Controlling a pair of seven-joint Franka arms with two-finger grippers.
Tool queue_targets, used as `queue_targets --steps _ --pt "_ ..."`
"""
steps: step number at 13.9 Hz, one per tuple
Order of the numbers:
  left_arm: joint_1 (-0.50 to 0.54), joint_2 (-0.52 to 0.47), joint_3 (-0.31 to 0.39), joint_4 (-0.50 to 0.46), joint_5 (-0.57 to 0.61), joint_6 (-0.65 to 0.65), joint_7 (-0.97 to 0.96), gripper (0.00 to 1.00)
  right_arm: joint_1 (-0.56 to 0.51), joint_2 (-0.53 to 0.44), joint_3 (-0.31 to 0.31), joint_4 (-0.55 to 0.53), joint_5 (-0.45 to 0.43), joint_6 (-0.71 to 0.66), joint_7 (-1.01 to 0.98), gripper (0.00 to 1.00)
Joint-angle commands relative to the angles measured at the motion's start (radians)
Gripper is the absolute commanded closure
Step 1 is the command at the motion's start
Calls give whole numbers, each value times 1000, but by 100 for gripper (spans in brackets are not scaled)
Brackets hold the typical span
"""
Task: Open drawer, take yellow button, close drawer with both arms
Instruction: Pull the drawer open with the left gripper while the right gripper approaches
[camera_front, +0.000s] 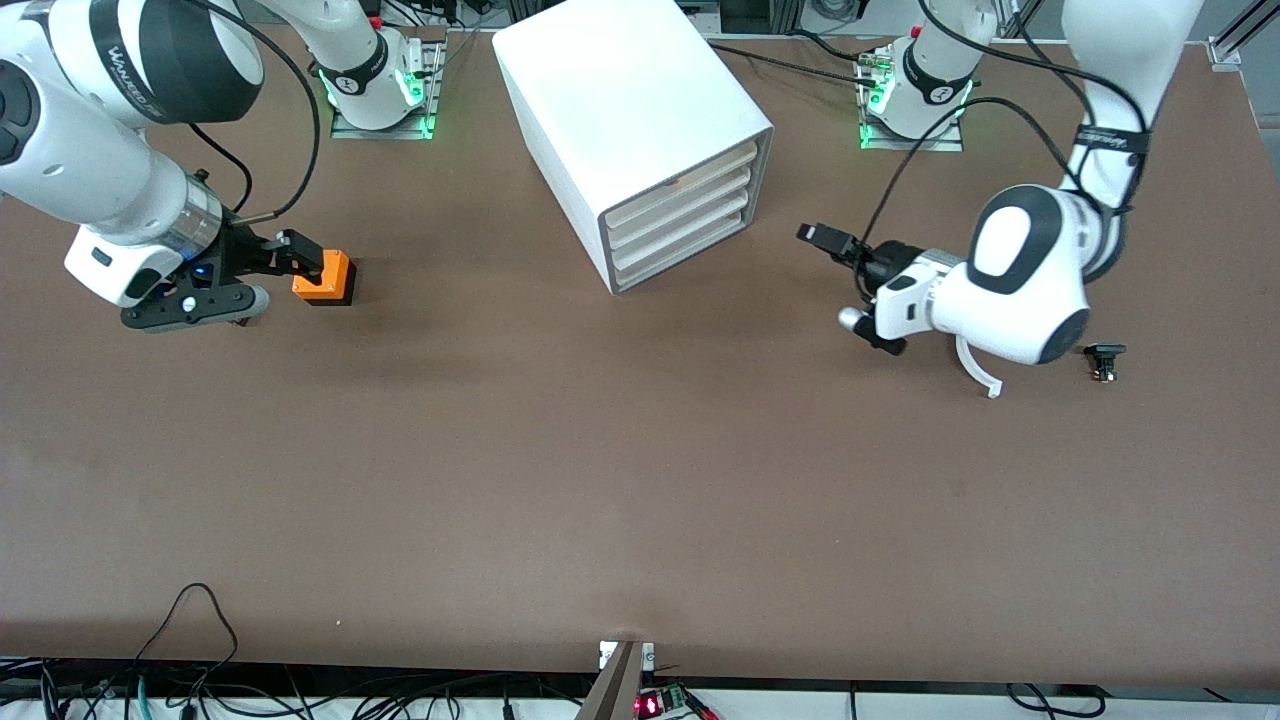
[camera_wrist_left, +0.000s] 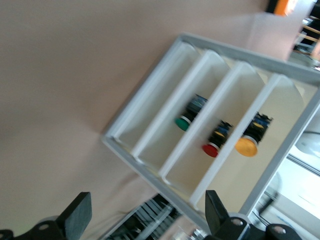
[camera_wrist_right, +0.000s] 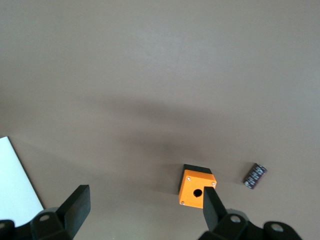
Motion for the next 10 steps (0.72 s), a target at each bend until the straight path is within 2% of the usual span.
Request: queue_targets --steps 1,3,5,7,10 --pt "-13 -47 -28 -53 -80 17 21 15 6 36 20 38 40 4 -12 0" --pt "-19 -48 -69 -85 -108 44 20 30 8 42 44 38 40 33 -1 0" --pt "-20 -62 -109 -172 -217 115 21 30 11 46 63 40 38 56 0 0" --pt "-22 -67 -169 -203 -228 182 14 30 14 66 80 60 38 59 0 0" --pt "-22 -67 -198 -234 -258 193 6 29 14 80 118 96 27 46 29 0"
